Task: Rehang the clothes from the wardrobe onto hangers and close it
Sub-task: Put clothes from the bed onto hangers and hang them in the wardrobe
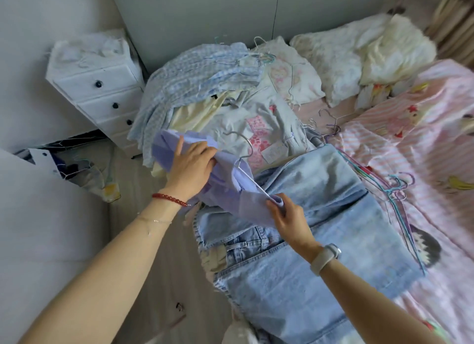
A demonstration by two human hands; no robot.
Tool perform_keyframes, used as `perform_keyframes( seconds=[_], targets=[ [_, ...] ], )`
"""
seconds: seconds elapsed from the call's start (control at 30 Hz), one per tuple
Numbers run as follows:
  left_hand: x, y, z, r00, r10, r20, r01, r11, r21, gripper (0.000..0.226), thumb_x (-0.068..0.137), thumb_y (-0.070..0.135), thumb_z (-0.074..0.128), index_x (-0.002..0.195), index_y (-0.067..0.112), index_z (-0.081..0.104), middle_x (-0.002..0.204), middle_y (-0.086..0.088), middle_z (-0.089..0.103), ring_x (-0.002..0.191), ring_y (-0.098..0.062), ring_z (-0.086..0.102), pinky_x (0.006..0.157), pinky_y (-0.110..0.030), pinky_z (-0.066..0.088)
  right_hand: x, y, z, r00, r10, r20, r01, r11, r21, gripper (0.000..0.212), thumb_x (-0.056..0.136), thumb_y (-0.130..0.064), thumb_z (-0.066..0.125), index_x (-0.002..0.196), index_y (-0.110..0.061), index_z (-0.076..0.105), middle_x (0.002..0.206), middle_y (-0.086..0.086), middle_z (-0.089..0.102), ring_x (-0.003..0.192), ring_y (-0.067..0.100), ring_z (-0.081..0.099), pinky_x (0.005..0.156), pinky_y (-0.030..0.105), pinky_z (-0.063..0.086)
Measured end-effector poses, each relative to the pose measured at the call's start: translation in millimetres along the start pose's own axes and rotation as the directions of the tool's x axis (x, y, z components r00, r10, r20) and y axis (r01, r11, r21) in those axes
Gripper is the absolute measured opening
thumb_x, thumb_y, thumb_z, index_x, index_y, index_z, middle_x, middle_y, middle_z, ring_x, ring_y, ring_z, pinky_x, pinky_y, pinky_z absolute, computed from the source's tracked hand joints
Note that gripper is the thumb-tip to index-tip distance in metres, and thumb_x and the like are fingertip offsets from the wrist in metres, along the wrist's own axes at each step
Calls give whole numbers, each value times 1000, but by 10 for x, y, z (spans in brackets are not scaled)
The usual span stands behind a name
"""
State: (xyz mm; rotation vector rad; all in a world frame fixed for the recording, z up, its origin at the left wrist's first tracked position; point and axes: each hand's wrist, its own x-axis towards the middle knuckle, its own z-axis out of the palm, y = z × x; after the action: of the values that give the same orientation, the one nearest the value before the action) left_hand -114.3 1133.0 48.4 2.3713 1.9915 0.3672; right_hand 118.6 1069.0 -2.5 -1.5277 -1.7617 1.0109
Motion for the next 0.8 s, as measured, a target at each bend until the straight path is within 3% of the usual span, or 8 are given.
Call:
perform_keyframes(
  seconds=[0.1, 0.17, 0.27, 0.43, 0.5, 0.63, 0.73, 0.8],
  targets=[
    [-513, 172, -153, 998, -62, -24, 61, 997, -45, 20, 89, 12, 43, 93, 3, 61, 92, -17, 65, 92, -34, 58, 81, -41, 38, -161, 49, -157, 999, -41, -22, 34, 969, -243, 23, 93, -26, 50, 95, -3, 55, 59, 10, 51, 61, 35, 54, 51, 36, 28],
    [-983, 312, -201, 989, -140, 35, 143, 987, -78, 21, 92, 15, 44, 105, 8, 57, 98, -13, 66, 92, -33, 58, 69, -40, 43, -296, 61, -234, 995, -89, -51, 68, 944, -322, 20, 92, -21, 52, 96, -2, 56, 72, 15, 60, 73, 38, 57, 53, 35, 29],
    [-1653, 536, -189, 983, -160, 95, 167, 984, -69, 25, 96, 24, 40, 117, 14, 51, 99, -9, 68, 87, -33, 61, 60, -35, 41, -514, 40, -270, 975, -219, -28, 193, 906, -377, 16, 89, -10, 56, 98, 3, 60, 92, 22, 65, 88, 40, 57, 74, 43, 39],
    [-2844, 982, -221, 947, -243, 212, 311, 860, -403, 50, 88, 41, 55, 132, 20, 43, 115, -4, 63, 99, -27, 59, 73, -33, 44, -1022, -111, -160, 924, -381, 43, 349, 787, -509, 16, 84, -10, 57, 87, 4, 63, 80, 20, 64, 81, 40, 58, 81, 36, 30],
    [-3341, 1140, -216, 911, -304, 279, 409, 756, -510, 48, 87, 41, 57, 128, 18, 48, 108, -6, 65, 99, -27, 59, 76, -33, 46, -1255, -190, -102, 871, -462, 170, 476, 703, -528, 17, 80, -13, 55, 78, 2, 63, 71, 16, 62, 71, 37, 59, 78, 35, 32],
    [-4127, 1184, -197, 795, -536, 284, 598, 612, -517, 20, 95, 31, 47, 94, 14, 56, 68, -10, 57, 70, -28, 54, 61, -30, 36, -1750, -377, 165, 730, -550, 406, 683, 571, -455, 25, 80, -28, 56, 77, -6, 67, 67, 9, 64, 65, 28, 64, 70, 32, 33],
    [-4683, 1096, -225, 715, -672, 193, 661, 560, -499, 20, 95, 22, 48, 82, 8, 54, 71, -19, 61, 69, -33, 56, 64, -36, 38, -2068, -515, 416, 603, -515, 609, 774, 564, -289, 42, 90, -42, 44, 98, -8, 69, 78, 8, 70, 74, 26, 66, 74, 32, 43],
    [-5032, 1005, -293, 642, -761, 98, 685, 511, -518, 19, 94, 13, 51, 75, 6, 52, 66, -17, 57, 66, -32, 55, 59, -29, 31, -2178, -615, 617, 497, -493, 714, 815, 549, -189, 46, 98, -36, 30, 112, -11, 64, 88, 9, 69, 85, 26, 63, 80, 27, 40]
  ],
)
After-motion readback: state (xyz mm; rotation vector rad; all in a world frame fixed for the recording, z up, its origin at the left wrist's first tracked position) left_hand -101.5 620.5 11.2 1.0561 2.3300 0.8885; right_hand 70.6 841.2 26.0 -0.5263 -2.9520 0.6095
